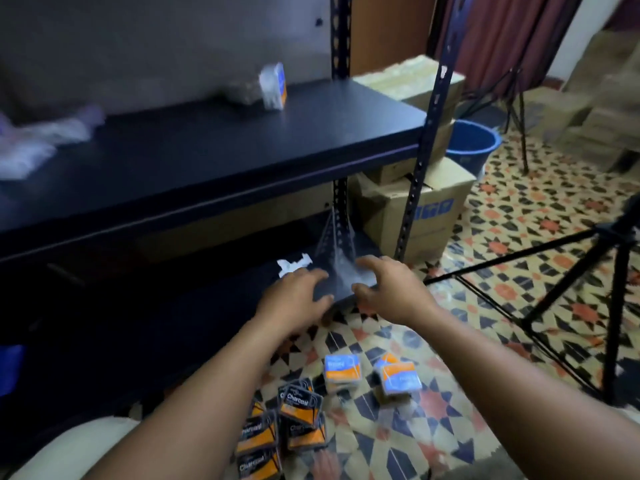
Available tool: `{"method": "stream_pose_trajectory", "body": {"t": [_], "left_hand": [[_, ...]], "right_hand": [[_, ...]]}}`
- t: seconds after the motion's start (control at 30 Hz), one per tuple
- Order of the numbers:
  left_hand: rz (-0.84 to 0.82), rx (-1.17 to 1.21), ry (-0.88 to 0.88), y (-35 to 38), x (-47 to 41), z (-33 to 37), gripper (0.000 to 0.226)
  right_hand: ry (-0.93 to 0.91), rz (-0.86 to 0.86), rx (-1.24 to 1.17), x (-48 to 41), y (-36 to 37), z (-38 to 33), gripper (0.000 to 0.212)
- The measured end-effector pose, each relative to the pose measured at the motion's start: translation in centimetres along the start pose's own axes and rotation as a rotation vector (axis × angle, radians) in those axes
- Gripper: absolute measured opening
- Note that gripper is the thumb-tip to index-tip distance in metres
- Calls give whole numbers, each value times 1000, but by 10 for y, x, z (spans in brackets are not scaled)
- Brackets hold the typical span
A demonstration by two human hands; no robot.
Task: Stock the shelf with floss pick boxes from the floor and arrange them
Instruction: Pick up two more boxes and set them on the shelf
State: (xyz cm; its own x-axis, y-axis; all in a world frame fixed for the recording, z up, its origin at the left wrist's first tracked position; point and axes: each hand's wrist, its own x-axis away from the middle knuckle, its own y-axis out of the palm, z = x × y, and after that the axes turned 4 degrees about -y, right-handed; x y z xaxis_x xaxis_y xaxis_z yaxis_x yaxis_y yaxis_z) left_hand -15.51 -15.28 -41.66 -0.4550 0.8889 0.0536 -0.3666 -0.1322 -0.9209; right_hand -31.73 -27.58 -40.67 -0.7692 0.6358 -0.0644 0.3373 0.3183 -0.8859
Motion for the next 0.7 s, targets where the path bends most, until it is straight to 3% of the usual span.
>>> {"method": "stream_pose_trajectory", "body": {"t": [0.37,0.7], "left_hand": [[367,-130,100,-201,13,19,48],[353,-49,-6,-222,-52,-29,44]], "right_hand": [[-309,241,67,-61,-115,-120,51],[-311,170,45,-135,-118,-148,47]]}}
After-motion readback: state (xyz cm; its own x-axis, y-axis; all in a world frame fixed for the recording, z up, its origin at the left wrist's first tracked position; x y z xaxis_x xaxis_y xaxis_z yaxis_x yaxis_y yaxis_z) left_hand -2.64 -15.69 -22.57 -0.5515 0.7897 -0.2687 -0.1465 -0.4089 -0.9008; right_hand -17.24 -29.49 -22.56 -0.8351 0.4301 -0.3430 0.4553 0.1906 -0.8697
